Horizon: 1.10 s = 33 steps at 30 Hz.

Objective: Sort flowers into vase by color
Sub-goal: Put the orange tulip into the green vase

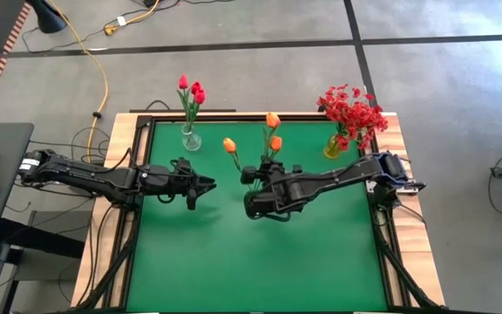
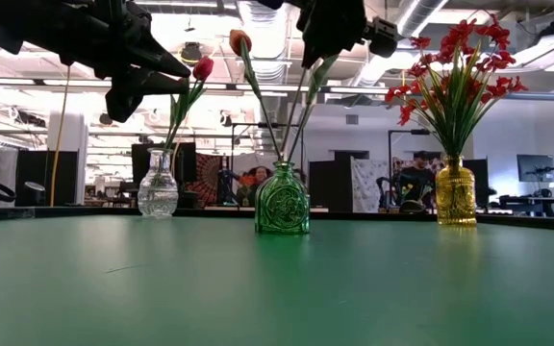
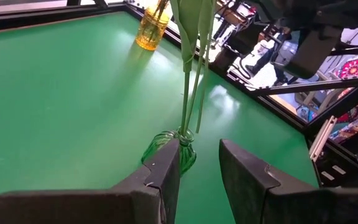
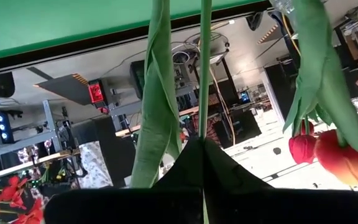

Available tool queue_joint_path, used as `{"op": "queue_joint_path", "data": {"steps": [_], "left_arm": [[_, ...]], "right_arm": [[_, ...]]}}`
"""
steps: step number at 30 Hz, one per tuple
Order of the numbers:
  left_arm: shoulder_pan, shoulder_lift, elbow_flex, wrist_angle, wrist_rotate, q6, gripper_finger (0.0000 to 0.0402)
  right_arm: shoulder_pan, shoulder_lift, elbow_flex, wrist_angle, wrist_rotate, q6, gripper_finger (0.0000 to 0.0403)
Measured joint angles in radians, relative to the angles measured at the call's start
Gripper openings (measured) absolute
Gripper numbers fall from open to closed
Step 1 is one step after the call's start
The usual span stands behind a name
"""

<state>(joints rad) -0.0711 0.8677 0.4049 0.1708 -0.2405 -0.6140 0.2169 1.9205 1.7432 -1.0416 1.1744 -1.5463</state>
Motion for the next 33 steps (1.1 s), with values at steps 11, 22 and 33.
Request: {"op": "queue_joint_path", "data": {"steps": [11,22,33], "left_arm": [[-0.001,0.000,0.000,0.001,0.002,0.002,0.0100],[-0.021,0.000,0.000,-0.004,0.000,0.016,0.0100],[-0.021,0.000,0.000,-0.006,-0.010,0.031,0.0100]], "right_arm": [[-0.012,0.057,-0.002,-0.002,0.030,-0.037,0.0018],[0.000,0.097,0.000,0.011,0.042,-0.012,0.0018],[0.064,0.097,0.000,0.029,0.032,-0.005,0.0021]]}}
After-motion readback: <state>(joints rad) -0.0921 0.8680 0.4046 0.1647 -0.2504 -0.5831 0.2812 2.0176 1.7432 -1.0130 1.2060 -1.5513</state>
